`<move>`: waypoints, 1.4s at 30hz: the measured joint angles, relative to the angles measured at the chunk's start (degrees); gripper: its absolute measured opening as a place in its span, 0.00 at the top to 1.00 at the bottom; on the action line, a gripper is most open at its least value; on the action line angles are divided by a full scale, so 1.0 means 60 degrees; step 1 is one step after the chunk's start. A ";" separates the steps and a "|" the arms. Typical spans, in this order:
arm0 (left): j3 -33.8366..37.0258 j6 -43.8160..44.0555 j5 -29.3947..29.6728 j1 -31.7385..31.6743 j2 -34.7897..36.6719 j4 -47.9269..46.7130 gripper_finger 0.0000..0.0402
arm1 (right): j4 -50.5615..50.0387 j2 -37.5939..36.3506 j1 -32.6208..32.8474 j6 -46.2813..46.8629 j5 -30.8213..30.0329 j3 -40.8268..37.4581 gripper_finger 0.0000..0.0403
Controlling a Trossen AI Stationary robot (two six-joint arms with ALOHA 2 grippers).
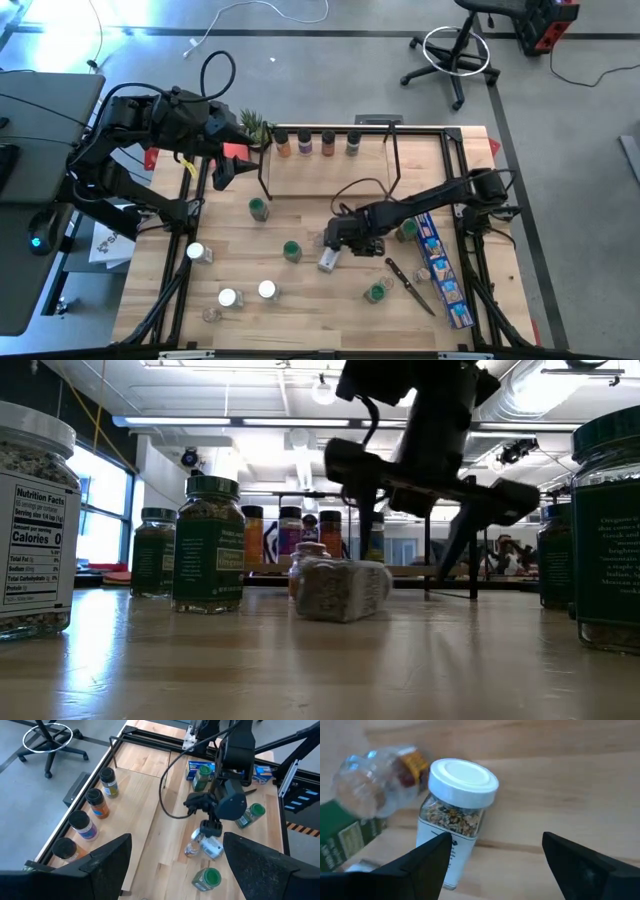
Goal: Shelf spices
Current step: Put the white seasoning bottle on the shelf aligned with the black seasoning bottle
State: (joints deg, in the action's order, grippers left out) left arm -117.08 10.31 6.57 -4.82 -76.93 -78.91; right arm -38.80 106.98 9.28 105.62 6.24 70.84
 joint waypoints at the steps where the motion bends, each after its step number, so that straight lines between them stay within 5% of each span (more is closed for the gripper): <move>1: 0.0000 0.0000 -0.0002 -0.0002 0.0000 0.0002 0.23 | -0.0452 -0.0143 -0.0004 0.0000 -0.0019 -0.0009 0.24; 4: 0.0000 0.0000 0.0000 0.0000 0.0000 0.0001 0.23 | -0.1429 -0.0519 -0.0052 -0.0045 -0.0095 -0.0057 0.24; 13: 0.0000 -0.0062 -0.0002 0.0000 0.0000 0.0077 0.23 | -0.0937 -0.0756 -0.0269 -0.0413 -0.0352 -0.0168 0.24; 22: 0.0000 -0.0492 -0.0262 0.0000 -0.0041 0.0085 0.23 | -0.1203 -0.2006 -0.0267 -0.6666 0.0138 0.0246 0.24; 33: -0.0004 0.0091 -0.0193 0.0484 -0.1608 0.0708 0.23 | -0.5042 -0.4084 0.0338 -0.7467 -0.4722 0.3647 0.24; 42: -0.0004 0.1273 -0.0041 0.1218 -0.4451 0.2971 0.23 | -0.5713 -0.5414 0.0730 -0.8754 -0.5333 0.4810 0.24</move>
State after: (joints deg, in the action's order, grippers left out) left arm -117.10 17.94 6.32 2.49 -103.63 -61.08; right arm -73.07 74.50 13.66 53.10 -25.75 99.70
